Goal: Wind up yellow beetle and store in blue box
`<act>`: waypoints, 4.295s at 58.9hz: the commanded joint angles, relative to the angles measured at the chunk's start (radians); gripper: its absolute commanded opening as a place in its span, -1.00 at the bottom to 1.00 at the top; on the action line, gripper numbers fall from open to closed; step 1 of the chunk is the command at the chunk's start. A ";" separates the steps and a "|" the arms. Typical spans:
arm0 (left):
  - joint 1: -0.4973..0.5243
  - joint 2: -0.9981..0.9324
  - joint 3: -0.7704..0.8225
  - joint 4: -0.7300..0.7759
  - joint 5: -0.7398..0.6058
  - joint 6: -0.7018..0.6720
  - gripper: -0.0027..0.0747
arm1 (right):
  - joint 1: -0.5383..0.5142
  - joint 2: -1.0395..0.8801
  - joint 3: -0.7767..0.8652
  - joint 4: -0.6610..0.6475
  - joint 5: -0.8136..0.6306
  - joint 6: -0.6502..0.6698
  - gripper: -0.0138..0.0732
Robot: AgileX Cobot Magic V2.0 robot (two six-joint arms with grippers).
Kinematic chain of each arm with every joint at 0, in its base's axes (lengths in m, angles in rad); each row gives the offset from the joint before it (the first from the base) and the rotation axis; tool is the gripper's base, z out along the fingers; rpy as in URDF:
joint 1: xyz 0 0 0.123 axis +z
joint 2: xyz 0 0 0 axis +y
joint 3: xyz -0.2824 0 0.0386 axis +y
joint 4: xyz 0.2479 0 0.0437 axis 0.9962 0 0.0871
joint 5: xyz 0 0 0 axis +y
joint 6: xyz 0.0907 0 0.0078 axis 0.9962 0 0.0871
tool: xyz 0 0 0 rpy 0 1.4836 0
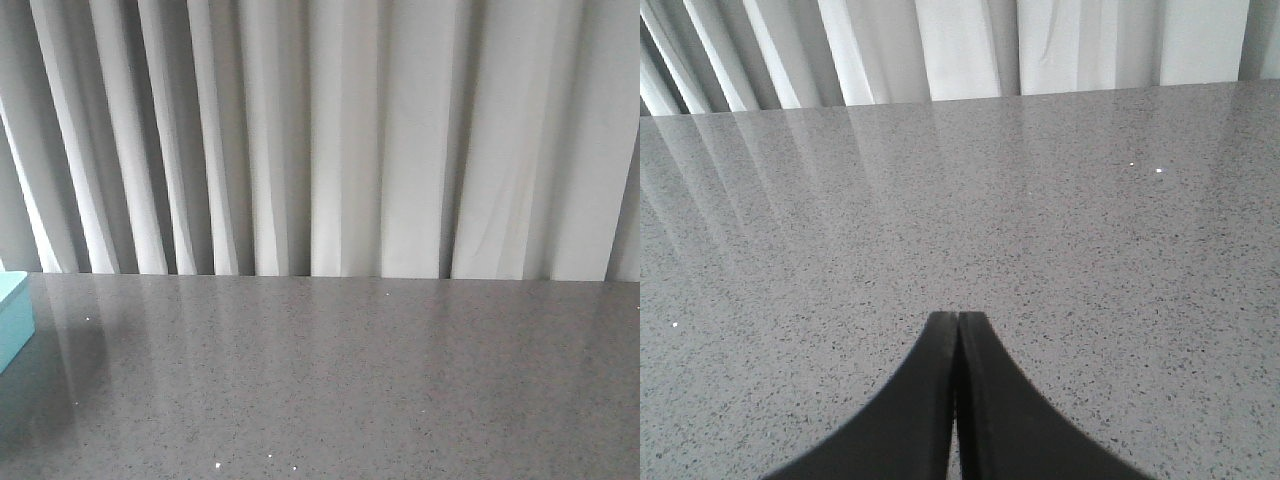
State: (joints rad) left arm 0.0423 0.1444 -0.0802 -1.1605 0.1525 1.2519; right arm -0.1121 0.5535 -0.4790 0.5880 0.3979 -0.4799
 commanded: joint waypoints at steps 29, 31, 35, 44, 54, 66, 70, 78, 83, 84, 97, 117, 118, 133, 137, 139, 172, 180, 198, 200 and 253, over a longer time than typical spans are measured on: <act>-0.008 -0.119 0.099 0.001 -0.075 -0.012 -0.95 | 0.001 0.001 -0.026 0.018 -0.056 -0.008 -0.70; -0.008 -0.124 0.097 0.034 -0.057 -0.012 -0.95 | 0.001 0.001 -0.026 0.018 -0.054 -0.008 -0.70; -0.008 -0.138 0.095 0.117 -0.040 -0.050 -0.95 | 0.001 0.001 -0.026 0.018 -0.053 -0.008 -0.70; -0.004 -0.172 0.096 0.434 -0.031 -0.508 -0.95 | 0.001 0.001 -0.026 0.018 -0.051 -0.008 -0.70; -0.004 -0.172 0.096 0.857 -0.035 -1.065 -0.95 | 0.001 0.001 -0.026 0.018 -0.051 -0.008 -0.70; -0.004 -0.172 0.096 1.041 -0.072 -1.294 -0.95 | 0.001 0.001 -0.026 0.018 -0.051 -0.008 -0.70; -0.004 -0.172 0.096 1.053 -0.091 -1.292 -0.95 | 0.001 0.001 -0.026 0.018 -0.051 -0.008 -0.70; -0.004 -0.172 0.096 1.049 -0.109 -1.291 -0.95 | 0.001 0.001 -0.026 0.018 -0.051 -0.008 -0.70; -0.004 -0.171 0.090 1.039 -0.105 -1.294 -0.95 | 0.001 0.001 -0.026 0.018 -0.051 -0.008 -0.70; -0.004 -0.171 0.090 1.039 -0.105 -1.294 -0.95 | 0.001 0.001 -0.026 0.018 -0.051 -0.008 -0.70; -0.004 -0.171 0.091 1.040 -0.103 -1.294 -0.95 | 0.001 0.001 -0.026 0.018 -0.051 -0.008 -0.70; -0.004 -0.171 0.091 1.041 -0.103 -1.294 -0.95 | 0.001 0.001 -0.026 0.018 -0.053 -0.008 -0.70; -0.004 -0.171 0.091 1.041 -0.103 -1.294 -0.95 | 0.001 0.001 -0.026 0.018 -0.053 -0.008 -0.70; -0.004 -0.171 0.091 1.041 -0.103 -1.294 -0.95 | 0.001 0.001 -0.026 0.018 -0.053 -0.008 -0.70; -0.004 -0.171 0.091 1.041 -0.103 -1.294 -0.95 | 0.001 -0.010 -0.024 0.017 -0.047 -0.008 -0.70; -0.004 -0.171 0.091 1.041 -0.103 -1.294 -0.95 | 0.001 -0.025 -0.024 0.017 -0.045 -0.008 -0.70; -0.004 -0.171 0.091 1.041 -0.103 -1.294 -0.95 | 0.001 -0.425 0.419 -0.732 -0.196 0.892 -0.70; -0.004 -0.171 0.091 1.041 -0.103 -1.294 -0.95 | 0.001 -0.489 0.483 -0.949 -0.345 1.113 -0.70; -0.004 -0.171 0.091 1.041 -0.103 -1.294 -0.95 | 0.001 -0.538 0.510 -0.968 -0.471 1.056 -0.70; -0.004 -0.171 0.091 1.041 -0.103 -1.294 -0.95 | 0.001 -0.538 0.510 -0.968 -0.474 1.054 -0.70; -0.004 -0.171 0.091 1.041 -0.103 -1.294 -0.95 | 0.001 -0.538 0.510 -0.890 -0.507 1.063 -0.70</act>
State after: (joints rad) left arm 0.0423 -0.0111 0.0241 -0.1105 0.1254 -0.0339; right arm -0.1121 0.0047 0.0270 -0.3006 -0.0271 0.5852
